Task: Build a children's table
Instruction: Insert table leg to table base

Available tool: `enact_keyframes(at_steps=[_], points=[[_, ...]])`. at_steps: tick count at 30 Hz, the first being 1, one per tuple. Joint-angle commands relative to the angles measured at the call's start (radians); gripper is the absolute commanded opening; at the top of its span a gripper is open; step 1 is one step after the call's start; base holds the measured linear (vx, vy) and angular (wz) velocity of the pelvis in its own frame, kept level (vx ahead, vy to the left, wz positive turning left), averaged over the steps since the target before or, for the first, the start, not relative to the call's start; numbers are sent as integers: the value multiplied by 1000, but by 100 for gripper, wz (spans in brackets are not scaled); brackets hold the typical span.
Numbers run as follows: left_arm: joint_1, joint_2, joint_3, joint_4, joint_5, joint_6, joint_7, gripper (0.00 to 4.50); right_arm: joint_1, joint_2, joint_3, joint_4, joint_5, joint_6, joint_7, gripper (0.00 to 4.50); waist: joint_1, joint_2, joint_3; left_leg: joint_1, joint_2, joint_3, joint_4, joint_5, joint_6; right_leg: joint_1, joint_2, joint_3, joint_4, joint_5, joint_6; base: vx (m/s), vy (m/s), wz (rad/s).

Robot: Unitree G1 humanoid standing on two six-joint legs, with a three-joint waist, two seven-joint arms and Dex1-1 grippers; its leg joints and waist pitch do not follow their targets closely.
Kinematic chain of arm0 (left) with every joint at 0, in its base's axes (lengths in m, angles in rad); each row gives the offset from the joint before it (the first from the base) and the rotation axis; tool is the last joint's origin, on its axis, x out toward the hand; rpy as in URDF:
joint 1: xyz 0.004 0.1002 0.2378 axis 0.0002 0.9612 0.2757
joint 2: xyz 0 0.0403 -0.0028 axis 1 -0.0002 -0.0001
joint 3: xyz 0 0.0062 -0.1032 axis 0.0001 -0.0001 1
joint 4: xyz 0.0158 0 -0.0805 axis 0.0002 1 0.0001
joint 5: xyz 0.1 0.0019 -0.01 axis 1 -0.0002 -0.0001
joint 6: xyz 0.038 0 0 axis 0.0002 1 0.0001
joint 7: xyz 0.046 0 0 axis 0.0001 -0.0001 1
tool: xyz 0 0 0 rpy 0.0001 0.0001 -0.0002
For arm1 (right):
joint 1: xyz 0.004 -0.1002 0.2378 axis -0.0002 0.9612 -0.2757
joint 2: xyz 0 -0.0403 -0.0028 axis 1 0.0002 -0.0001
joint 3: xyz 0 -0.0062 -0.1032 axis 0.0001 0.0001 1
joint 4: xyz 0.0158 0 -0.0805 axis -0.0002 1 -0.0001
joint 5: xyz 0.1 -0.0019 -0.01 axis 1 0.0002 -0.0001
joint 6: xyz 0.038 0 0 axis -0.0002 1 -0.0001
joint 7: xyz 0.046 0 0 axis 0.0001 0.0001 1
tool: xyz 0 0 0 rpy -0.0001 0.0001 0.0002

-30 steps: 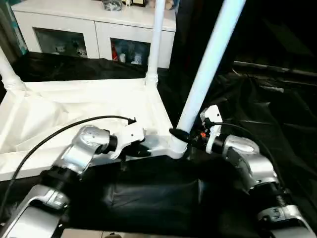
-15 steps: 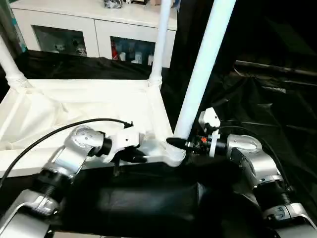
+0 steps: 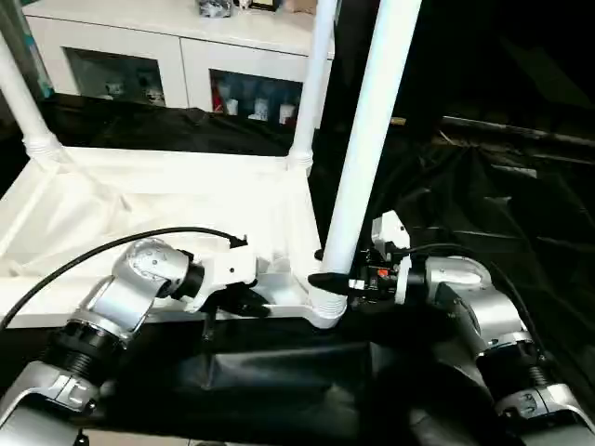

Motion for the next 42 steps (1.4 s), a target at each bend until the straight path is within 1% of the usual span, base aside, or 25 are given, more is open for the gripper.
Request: enact_keyframes(at_steps=[1,3,4,6,7,8,9,10,11,12,13,14,15,16,17,18,20,21,22,25,29,34,35,38,42], points=[[-58,-46,24,16,1,16,75,0,28,7,2,179,-127,33,-210,189,-15,21,-21,42,52,-51,-70,-578,-87,-16,-93,41,-126,-644,-105,-65,2,-5],[-73,-66,39,42,1,46,121,0,10,29,-36,216,-123,36,-317,189,-28,28,-21,48,52,-68,-68,-639,-98,-9,-97,16,-146,-741,-55,-80,12,-11],[-73,-66,39,42,1,46,121,0,10,29,-36,216,-123,36,-317,189,-32,36,-21,49,56,-74,-73,-670,-103,-4,-95,5,-148,-724,-56,-81,35,-14],[-93,-96,54,75,8,87,181,0,-11,58,-69,255,-126,33,-455,189,-52,52,-21,30,69,-92,-107,-786,-122,29,-77,-23,-129,-576,-71,-63,62,-21],[-100,-106,55,86,14,102,203,0,-23,71,-77,274,-131,28,-514,189,-50,66,-19,7,80,-92,-146,-867,-138,52,-61,-28,-83,-459,-97,-72,56,-22],[-106,-113,55,94,21,115,223,0,-34,83,-85,293,-135,23,-567,189,-40,71,-15,-40,89,-70,-207,-942,-150,89,-33,-35,23,-333,-116,-120,17,-5],[-108,-116,55,98,24,119,230,0,-39,87,-87,303,-136,19,-587,189,5,64,-14,-67,77,-12,-245,-952,-148,93,-6,-22,103,-257,-102,-120,17,-5],[-119,-132,54,110,38,152,267,0,-67,115,-110,344,-128,21,-687,189,-12,-10,-25,28,43,-9,-123,-714,-126,-6,-70,53,-24,-632,-65,-73,-58,12],[-124,-140,55,115,46,170,290,0,-81,127,-119,364,-126,21,-737,189,-11,-24,-10,131,7,-25,85,-516,-99,-122,-153,46,-195,-978,-44,31,-107,-2],[-135,-154,58,130,58,194,326,0,-103,145,-132,398,-128,15,-805,188,-18,-9,-18,-1,-16,-94,113,-158,-23,1,-199,106,-160,-1041,-44,31,-107,-2],[-142,-163,60,139,65,209,349,0,-117,156,-139,419,-130,11,-847,188,-14,-10,-16,-54,-6,-95,83,-108,-40,52,-195,68,-127,-952,-32,96,-37,-43],[-152,-175,61,149,78,237,384,0,-138,173,-149,443,-131,10,-909,188,3,25,-27,-38,26,-100,9,-112,-73,55,-167,61,-110,-795,-61,38,26,-20],[-165,-187,54,160,100,264,425,0,-169,199,-163,475,-124,12,-980,188,-31,40,-49,27,61,-91,-46,-166,-130,12,-67,23,-36,-162,-151,38,26,-20],[-169,-193,52,161,107,276,439,0,-183,211,-169,489,-118,16,-1007,188,-36,41,-44,25,59,-87,-56,-208,-135,17,-62,22,-32,-74,-179,0,0,0],[-170,-197,53,157,108,289,445,0,-193,218,-170,499,-119,13,-1029,188,-47,34,-34,15,52,-81,-72,-342,-123,28,-66,23,-47,-146,-193,0,0,0],[-173,-201,52,155,106,298,448,0,-204,227,-171,510,-120,8,-1048,188,-48,27,-24,30,42,-72,-66,-497,-106,6,-74,26,-84,-395,-160,0,0,0],[-174,-204,52,153,107,307,453,0,-214,236,-172,520,-121,10,-1064,188,-48,29,-23,42,34,-73,-58,-564,-92,-7,-84,22,-109,-585,-108,0,0,0],[-176,-206,50,153,108,312,459,0,-227,247,-169,534,-128,2,-1090,188,-47,27,-25,42,33,-77,-57,-560,-80,-9,-92,21,-125,-668,-65,0,0,0],[-177,-206,50,153,108,315,464,0,-232,251,-169,540,-128,4,-1099,188,-47,22,-28,34,35,-79,-63,-532,-75,-3,-94,19,-130,-671,-49,0,0,0],[-176,-208,50,145,110,333,480,0,-260,265,-169,591,-127,-17,-1135,188,-46,25,-35,22,43,-74,-77,-440,-79,3,-91,25,-115,-506,-81,0,0,0],[-172,-206,48,140,110,338,485,0,-274,274,-172,611,-126,-32,-1135,188,-52,27,-33,11,45,-70,-80,-407,-80,9,-89,29,-106,-439,-109,0,0,0],[-169,-201,43,135,105,334,479,0,-287,285,-181,613,-111,-86,-1088,188,-52,26,-37,10,47,-65,-79,-357,-81,12,-88,34,-94,-336,-140,0,0,0],[-167,-198,40,133,102,323,472,0,-293,288,-193,611,-93,-112,-1065,244,-52,25,-39,9,48,-63,-79,-339,-78,15,-87,35,-89,-299,-150,0,0,0],[-165,-195,40,130,97,316,467,0,-302,290,-209,612,-75,-135,-1041,258,-51,31,-43,9,49,-60,-77,-292,-76,20,-85,36,-78,-214,-177,18,1,0],[-161,-187,40,124,92,299,453,0,-310,280,-197,588,-77,-173,-960,306,-47,33,-52,4,46,-45,-63,-134,-38,37,-81,36,-51,31,-246,13,1,0]])
